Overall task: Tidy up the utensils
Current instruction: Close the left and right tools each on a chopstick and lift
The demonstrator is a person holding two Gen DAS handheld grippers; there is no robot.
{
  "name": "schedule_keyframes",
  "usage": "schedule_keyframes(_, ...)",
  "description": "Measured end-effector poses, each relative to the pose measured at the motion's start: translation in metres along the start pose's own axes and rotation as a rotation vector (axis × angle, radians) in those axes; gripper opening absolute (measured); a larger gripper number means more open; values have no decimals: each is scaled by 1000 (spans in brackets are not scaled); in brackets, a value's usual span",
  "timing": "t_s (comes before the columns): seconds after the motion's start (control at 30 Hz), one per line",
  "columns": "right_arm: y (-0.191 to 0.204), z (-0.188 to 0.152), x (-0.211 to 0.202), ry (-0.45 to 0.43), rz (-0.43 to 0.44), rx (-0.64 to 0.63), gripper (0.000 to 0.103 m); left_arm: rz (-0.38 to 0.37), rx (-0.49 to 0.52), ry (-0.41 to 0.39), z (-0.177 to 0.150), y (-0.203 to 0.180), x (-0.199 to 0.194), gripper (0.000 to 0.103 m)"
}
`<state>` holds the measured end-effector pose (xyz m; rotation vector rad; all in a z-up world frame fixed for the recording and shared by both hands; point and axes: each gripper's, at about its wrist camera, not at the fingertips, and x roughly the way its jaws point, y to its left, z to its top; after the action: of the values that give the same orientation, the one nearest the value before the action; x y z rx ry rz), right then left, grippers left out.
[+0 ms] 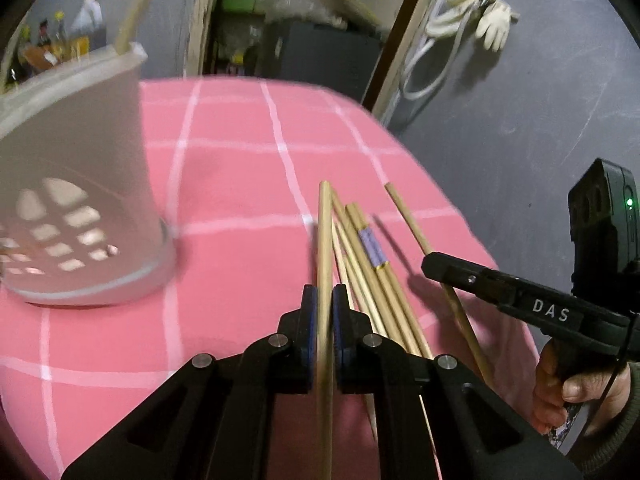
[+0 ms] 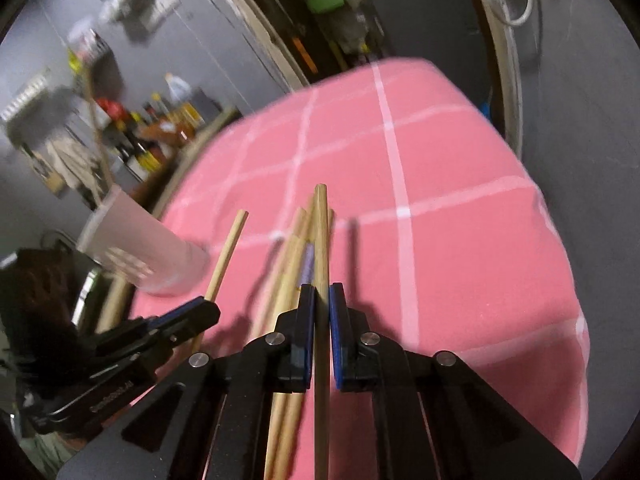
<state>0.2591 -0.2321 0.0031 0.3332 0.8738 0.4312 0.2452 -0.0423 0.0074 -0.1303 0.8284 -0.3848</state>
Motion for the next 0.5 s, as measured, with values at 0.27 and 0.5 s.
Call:
schedule_keyframes(0.27,47,-12,-50,-377,146,-122,6,-7,-16,-289,0,-1,-58,5)
schedule_keyframes(0.5,94,7,-58,-568,282,-189,6,35,-63,-501,17,26,-113,5)
